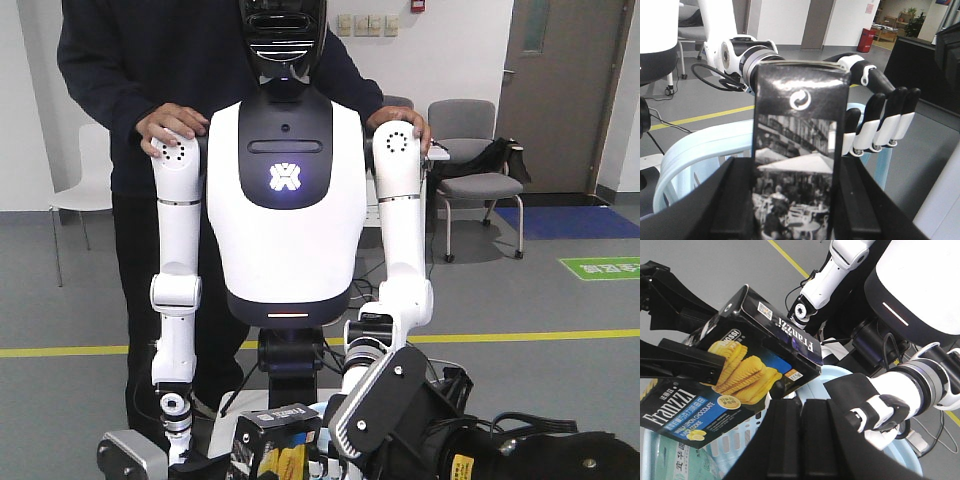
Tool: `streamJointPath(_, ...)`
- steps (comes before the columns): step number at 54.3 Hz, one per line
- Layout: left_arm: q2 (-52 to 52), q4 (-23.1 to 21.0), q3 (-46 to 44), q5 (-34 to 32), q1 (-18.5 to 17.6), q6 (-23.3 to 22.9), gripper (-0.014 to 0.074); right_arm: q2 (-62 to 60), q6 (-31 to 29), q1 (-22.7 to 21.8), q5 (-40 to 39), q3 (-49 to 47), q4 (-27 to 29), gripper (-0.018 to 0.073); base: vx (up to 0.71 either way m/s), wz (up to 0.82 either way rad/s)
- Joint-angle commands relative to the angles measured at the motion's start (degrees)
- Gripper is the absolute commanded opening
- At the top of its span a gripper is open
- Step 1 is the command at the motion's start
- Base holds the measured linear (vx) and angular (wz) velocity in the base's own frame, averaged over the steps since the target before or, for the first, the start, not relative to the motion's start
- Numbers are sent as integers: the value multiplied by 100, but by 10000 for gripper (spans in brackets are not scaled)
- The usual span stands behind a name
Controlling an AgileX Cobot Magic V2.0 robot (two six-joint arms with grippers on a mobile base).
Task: Pick snacks and fruit into basket
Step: 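Lower the Franzzi box into the basket beside the goji bag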
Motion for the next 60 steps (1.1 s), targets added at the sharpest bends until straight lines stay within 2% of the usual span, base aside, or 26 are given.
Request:
streamJointPath(1,-225,-131,-124,-1222,-43,-38,180,-234,-20,-3,121,-172,-253,-13,0,0)
streamJointPath(9,-225,-173,-124,-1229,-43,-38,-8,-234,-20,-3,121,-172,-253,-13,0,0)
streamJointPath(14,-225,-397,-124,-1402,-43,-36,-8,-234,-20,-3,121,-172,-253,-13,0,0)
streamJointPath(20,-245,-888,-124,-1448,-43,-42,-7,-234,-20,-3,121,-172,-253,-13,0,0)
streamJointPath(25,-239,-1018,-124,-1448,-43,-96,-6,-234,-20,-3,115,-172,-253,-13,0,0)
streamJointPath(38,-239,-1051,-124,-1448,-43,-960,-6,-234,-26,-3,134,-172,-253,-13,0,0)
streamJointPath(47,-239,-1054,-124,-1448,-43,-1374,-6,-234,-26,-3,128,-172,-253,-13,0,0)
streamJointPath(55,-239,-1054,-124,-1448,-43,-2200,-6,-234,-26,-3,128,-172,-253,-13,0,0)
streamJointPath(58,-239,-1054,-124,-1448,-43,-2333,-5,-234,-26,-3,128,-172,-253,-13,0,0)
streamJointPath(59,-239,-1061,-124,-1382,-43,-2798,0,-234,-26,-3,128,-172,-253,-13,0,0)
streamJointPath(60,-239,-1061,-124,-1370,-43,-2877,0,-234,-26,-3,128,-172,-253,-13,0,0)
